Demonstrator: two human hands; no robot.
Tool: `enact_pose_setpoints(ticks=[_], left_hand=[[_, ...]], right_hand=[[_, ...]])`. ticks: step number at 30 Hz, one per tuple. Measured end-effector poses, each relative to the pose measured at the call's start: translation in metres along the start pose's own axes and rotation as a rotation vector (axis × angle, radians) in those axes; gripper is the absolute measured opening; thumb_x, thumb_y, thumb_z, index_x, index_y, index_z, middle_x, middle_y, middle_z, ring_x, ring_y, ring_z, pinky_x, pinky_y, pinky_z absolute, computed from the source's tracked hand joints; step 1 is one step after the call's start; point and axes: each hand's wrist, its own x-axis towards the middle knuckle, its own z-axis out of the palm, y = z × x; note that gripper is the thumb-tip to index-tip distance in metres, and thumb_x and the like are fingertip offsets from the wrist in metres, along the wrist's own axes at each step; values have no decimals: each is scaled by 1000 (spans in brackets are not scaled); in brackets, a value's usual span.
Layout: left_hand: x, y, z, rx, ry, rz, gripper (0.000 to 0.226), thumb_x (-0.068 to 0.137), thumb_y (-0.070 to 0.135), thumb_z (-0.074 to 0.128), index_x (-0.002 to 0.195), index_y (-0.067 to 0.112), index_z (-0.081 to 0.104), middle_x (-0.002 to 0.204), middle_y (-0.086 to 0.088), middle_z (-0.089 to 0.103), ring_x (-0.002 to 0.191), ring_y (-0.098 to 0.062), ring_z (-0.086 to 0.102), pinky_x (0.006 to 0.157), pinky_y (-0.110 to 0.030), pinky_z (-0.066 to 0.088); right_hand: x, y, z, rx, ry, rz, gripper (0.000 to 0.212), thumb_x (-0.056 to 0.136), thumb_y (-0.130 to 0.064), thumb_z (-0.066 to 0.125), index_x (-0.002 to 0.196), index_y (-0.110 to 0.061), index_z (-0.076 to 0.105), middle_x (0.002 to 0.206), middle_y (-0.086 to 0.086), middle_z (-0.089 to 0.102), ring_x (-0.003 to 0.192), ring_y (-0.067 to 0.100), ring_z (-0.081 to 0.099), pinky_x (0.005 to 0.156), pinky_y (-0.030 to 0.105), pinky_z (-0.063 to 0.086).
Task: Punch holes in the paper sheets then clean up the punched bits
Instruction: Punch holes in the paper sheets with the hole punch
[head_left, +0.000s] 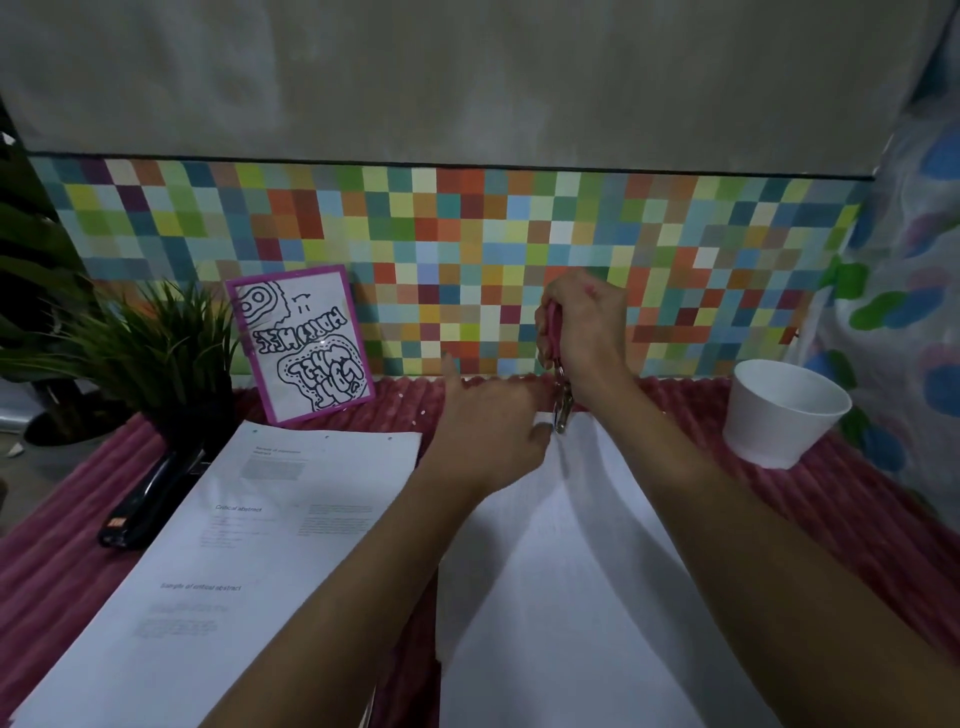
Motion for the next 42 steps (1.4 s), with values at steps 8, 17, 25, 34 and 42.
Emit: enact_pose_setpoints(ticks=[8,17,25,34,42], left_hand=[[5,0,8,-85,14,6,16,91,35,57,101,31,68,97,8,70,98,-17,62,110,-44,22],[8,-10,14,-164,-14,-51,11,89,28,62,93,25,72,95,7,70,98,-17,60,102,-40,29],[6,-2,15,-120,-15,-47,11,89,23,61,93,21,71,96,4,71,96,-20,61,101,-40,33],[-3,-28,12,-343,-25,23,19,91,32,61,95,20,76,95,6,75,82,-11,62,94,-36,42],[-4,-41,10,-525,-104,-24,20,91,27,64,97,12,75,98,1,74,82,-5,62,86,-27,49]], right_hand=[[-3,1,-8,87,-63,23,23,79,-15,47,71,3,59,57,18,53,40,25,44,41,27,43],[-2,-1,-18,199,-149,221,39,66,-15,46,96,2,63,64,14,58,48,26,53,53,34,51],[-9,-2,-15,134,-131,201,28,87,-1,40,100,5,64,63,13,58,48,23,55,55,36,53],[4,-8,-45,67,-103,138,25,88,-8,43,94,-1,66,63,11,60,46,23,54,54,36,53],[10,-11,-62,121,-47,106,25,75,-16,45,82,0,63,60,15,56,40,24,47,43,30,45]])
